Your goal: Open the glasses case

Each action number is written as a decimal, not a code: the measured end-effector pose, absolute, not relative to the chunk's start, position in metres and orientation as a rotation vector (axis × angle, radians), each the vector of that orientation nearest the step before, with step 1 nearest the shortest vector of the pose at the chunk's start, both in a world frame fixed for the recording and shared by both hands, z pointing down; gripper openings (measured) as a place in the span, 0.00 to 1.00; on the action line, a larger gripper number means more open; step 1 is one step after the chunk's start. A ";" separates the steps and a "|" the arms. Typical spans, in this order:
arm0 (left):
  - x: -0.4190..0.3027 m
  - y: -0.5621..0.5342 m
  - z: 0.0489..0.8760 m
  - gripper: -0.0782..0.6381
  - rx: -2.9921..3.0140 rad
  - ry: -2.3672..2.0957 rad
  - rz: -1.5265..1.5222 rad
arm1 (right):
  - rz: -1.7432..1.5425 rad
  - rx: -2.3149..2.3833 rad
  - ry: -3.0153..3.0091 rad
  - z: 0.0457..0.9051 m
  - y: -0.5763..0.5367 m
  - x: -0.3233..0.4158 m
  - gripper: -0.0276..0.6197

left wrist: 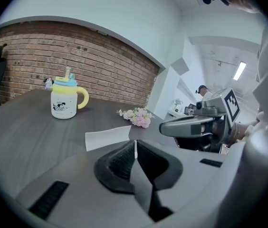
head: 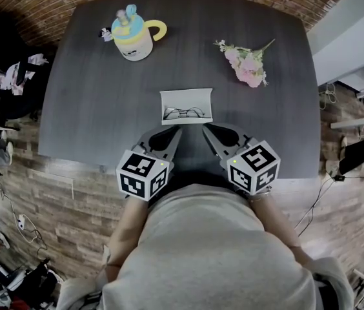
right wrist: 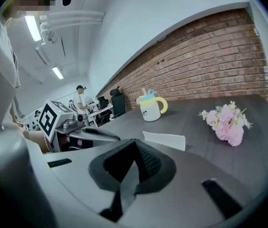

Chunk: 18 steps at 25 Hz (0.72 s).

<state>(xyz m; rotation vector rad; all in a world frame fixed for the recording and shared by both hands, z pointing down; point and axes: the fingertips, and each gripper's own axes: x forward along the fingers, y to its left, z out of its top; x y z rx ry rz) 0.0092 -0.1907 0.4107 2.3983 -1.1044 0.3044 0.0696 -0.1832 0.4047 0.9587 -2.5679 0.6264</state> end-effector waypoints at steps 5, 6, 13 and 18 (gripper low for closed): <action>0.010 -0.192 0.411 0.15 2.403 -1.099 0.313 | 0.652 0.947 -2.571 0.407 -0.183 0.068 0.05; 0.010 -0.193 0.411 0.15 2.404 -1.096 0.317 | 0.653 0.946 -2.571 0.407 -0.183 0.068 0.05; 0.011 -0.191 0.415 0.15 2.407 -1.064 0.329 | 0.653 0.952 -2.571 0.406 -0.183 0.066 0.05; 0.013 -0.191 0.417 0.15 2.403 -1.052 0.330 | 0.662 0.950 -2.565 0.408 -0.182 0.066 0.05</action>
